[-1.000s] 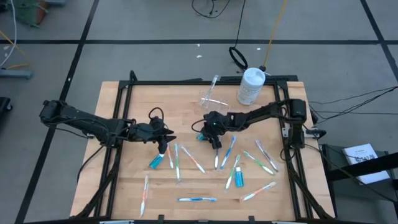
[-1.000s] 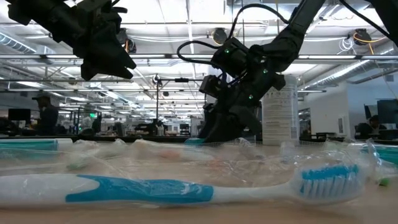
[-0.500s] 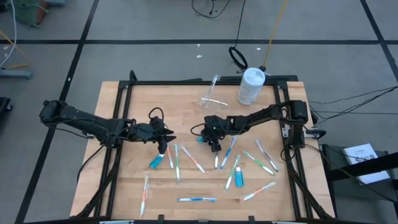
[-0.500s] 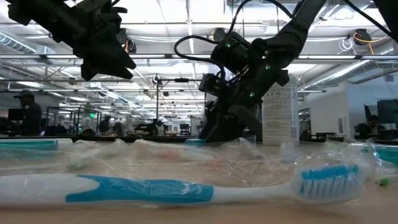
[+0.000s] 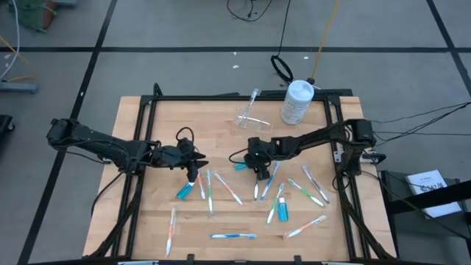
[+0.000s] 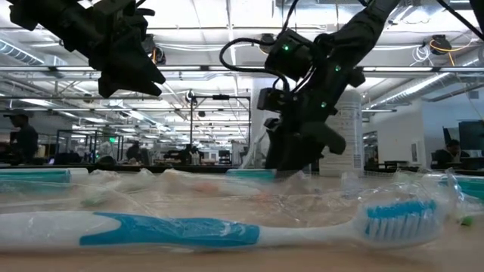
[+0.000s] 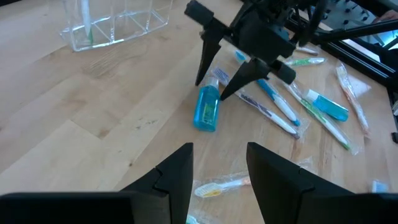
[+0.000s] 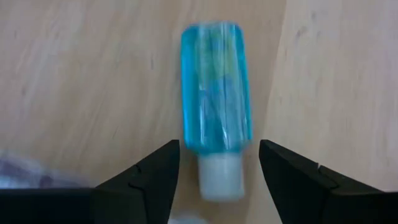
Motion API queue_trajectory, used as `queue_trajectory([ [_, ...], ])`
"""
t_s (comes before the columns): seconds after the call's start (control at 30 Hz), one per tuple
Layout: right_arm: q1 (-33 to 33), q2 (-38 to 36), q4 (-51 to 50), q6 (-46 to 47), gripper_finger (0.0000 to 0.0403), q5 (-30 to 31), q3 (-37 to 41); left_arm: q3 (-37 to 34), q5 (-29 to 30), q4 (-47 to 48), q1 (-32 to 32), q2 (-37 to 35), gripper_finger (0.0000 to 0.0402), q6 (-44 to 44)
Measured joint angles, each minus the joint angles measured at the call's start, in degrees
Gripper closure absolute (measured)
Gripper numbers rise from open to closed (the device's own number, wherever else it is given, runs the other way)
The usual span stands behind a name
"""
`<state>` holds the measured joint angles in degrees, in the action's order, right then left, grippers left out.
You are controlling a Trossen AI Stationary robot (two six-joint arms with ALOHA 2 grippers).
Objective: Pick & Place toothbrushing station
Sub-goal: Put the blue mouthwash into the transparent organizer
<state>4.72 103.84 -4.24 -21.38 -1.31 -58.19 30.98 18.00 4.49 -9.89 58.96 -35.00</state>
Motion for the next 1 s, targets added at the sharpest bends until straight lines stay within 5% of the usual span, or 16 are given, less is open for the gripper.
queue_trajectory([
  [0.7, 0.1, 0.0, -3.8, 2.0, 0.0187, 0.0, -0.2, 0.0, -0.1, 0.0, -0.1, 0.0, 0.0249, 0.4],
  [1.0, 0.0, 0.0, -3.8, 3.1, 0.0240, -0.4, -0.2, 0.0, -0.1, 0.0, -0.1, 0.0, 0.0249, 1.7],
])
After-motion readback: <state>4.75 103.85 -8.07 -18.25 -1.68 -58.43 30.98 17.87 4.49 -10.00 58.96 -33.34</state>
